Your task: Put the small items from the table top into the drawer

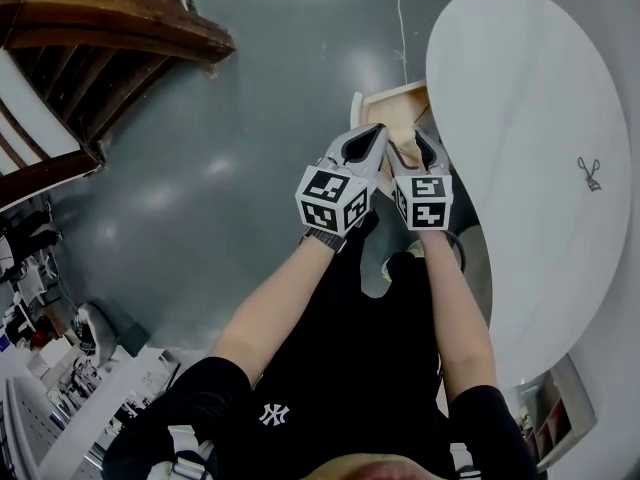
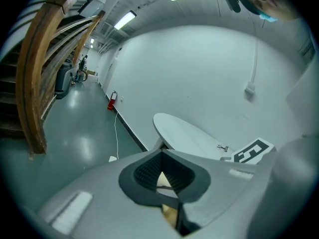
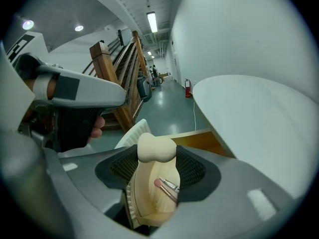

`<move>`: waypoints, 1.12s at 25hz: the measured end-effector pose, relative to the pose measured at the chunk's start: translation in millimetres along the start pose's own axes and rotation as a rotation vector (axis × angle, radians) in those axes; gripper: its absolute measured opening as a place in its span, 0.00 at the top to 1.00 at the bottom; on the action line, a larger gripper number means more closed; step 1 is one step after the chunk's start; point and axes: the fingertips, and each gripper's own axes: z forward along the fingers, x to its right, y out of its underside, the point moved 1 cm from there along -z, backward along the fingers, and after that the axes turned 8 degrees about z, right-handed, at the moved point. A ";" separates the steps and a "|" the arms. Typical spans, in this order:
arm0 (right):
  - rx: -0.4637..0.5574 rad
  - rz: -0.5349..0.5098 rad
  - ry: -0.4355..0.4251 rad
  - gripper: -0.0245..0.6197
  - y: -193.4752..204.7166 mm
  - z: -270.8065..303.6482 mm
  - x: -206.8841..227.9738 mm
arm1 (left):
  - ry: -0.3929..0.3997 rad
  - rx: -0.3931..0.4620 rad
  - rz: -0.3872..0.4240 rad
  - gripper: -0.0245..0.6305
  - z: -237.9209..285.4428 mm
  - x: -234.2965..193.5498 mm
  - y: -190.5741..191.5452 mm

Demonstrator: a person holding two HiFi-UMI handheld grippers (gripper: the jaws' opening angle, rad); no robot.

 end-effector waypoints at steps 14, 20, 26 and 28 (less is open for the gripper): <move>-0.054 -0.009 0.048 0.52 7.7 28.3 10.8 | 0.042 -0.030 0.000 0.96 18.1 -9.1 4.0; -0.049 0.001 0.043 0.52 1.8 24.7 6.5 | 0.048 -0.035 0.000 0.96 22.9 -13.4 -4.2; 0.000 -0.006 0.049 0.61 -20.4 2.0 1.3 | 0.066 -0.036 0.008 0.96 21.5 -5.1 -17.9; 0.038 -0.010 0.061 0.65 -33.4 -6.7 6.6 | 0.074 -0.027 0.020 0.96 23.8 -0.4 -25.8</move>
